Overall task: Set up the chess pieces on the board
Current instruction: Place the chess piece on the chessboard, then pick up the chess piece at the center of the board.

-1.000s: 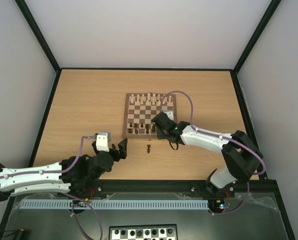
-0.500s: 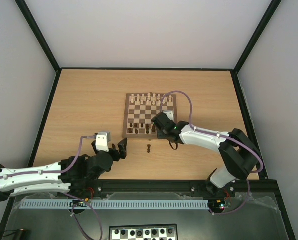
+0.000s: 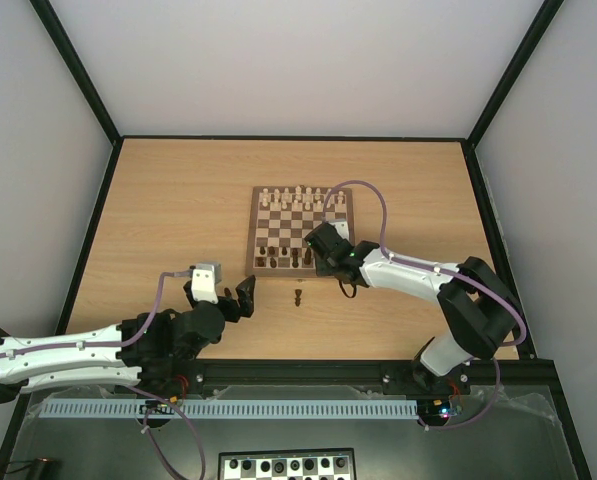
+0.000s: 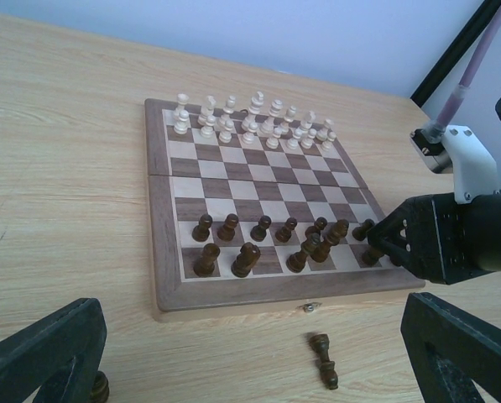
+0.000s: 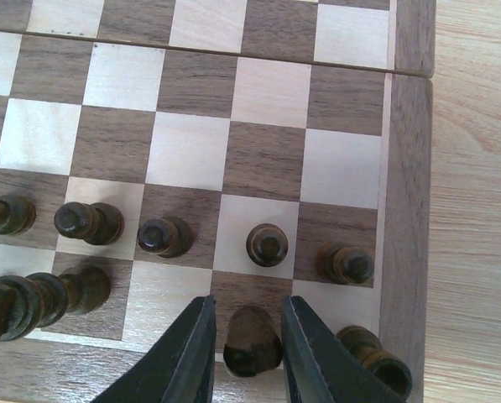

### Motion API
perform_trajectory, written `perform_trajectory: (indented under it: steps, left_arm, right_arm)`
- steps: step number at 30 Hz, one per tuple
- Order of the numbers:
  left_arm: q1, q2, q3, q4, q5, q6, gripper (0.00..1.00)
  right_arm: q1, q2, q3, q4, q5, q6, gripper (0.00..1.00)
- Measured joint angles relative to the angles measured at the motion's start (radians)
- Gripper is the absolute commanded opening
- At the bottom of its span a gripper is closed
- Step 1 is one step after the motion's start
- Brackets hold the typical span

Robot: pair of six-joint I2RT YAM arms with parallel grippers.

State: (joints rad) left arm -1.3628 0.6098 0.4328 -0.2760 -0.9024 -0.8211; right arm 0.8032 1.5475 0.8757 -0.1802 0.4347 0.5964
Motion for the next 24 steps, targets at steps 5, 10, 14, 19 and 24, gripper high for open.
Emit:
perform_trajectory:
  steps: [5, 10, 14, 19, 24]
  left_arm:
    - [0.000, 0.000, 0.000, 0.001, 0.000, 0.001, 0.99]
    - [0.000, 0.000, 0.000, 0.002, 0.000, 0.001, 1.00]
    - [0.000, 0.000, 0.000, 0.002, 0.000, 0.001, 0.99]
    - [0.000, -0.002, 0.000, 0.000, 0.000, 0.000, 0.99]
    - [0.000, -0.022, 0.005, -0.025, -0.006, -0.006, 1.00]
  right_arm:
    - [-0.001, 0.000, 0.000, 0.001, -0.003, 0.000, 0.31]
    - [-0.001, -0.005, -0.007, 0.002, -0.005, 0.000, 0.36]
    - [-0.002, -0.041, -0.023, 0.002, -0.005, 0.001, 0.52]
    - [-0.003, -0.150, -0.037, -0.001, -0.004, -0.001, 0.84]
    - [-0.003, -0.262, -0.037, -0.001, -0.036, -0.016, 0.99]
